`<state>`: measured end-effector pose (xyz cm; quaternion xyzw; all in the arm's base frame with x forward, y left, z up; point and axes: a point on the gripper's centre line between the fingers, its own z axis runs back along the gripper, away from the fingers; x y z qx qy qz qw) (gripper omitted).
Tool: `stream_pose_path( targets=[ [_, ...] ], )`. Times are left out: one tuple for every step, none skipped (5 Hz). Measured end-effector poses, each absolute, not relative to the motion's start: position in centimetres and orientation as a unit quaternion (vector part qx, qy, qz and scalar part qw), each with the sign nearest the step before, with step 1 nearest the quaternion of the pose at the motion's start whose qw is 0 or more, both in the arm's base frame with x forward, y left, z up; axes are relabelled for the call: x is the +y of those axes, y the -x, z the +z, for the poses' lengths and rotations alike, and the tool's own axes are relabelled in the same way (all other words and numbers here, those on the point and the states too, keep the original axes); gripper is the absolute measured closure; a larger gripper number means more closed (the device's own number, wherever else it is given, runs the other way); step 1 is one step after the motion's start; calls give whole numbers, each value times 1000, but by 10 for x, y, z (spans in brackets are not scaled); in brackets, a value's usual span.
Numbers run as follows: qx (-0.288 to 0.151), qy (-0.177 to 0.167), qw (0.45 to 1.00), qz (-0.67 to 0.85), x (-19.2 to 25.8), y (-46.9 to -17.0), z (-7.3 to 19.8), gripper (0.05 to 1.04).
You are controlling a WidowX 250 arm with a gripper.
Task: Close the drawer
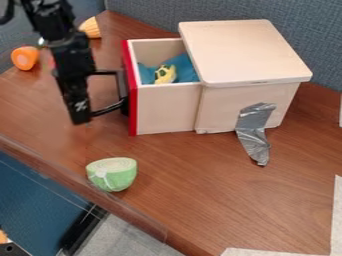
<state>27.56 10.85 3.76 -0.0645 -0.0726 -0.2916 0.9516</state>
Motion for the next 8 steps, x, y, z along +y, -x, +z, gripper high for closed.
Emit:
stream_pose_path(
  targets=[
    [-74,68,950,-295,97,-286,44,82],
    [-78,68,952,-288,95,-292,43,82],
    [-72,73,953,-286,93,-292,35,82],
    [-77,75,952,-287,91,-293,34,82],
    [-80,83,950,-289,83,-293,33,82],
    [-81,99,949,-289,75,-294,34,82],
    [-88,102,947,-291,71,-295,38,82],
    [-90,106,943,-304,57,-298,36,82]
  ],
)
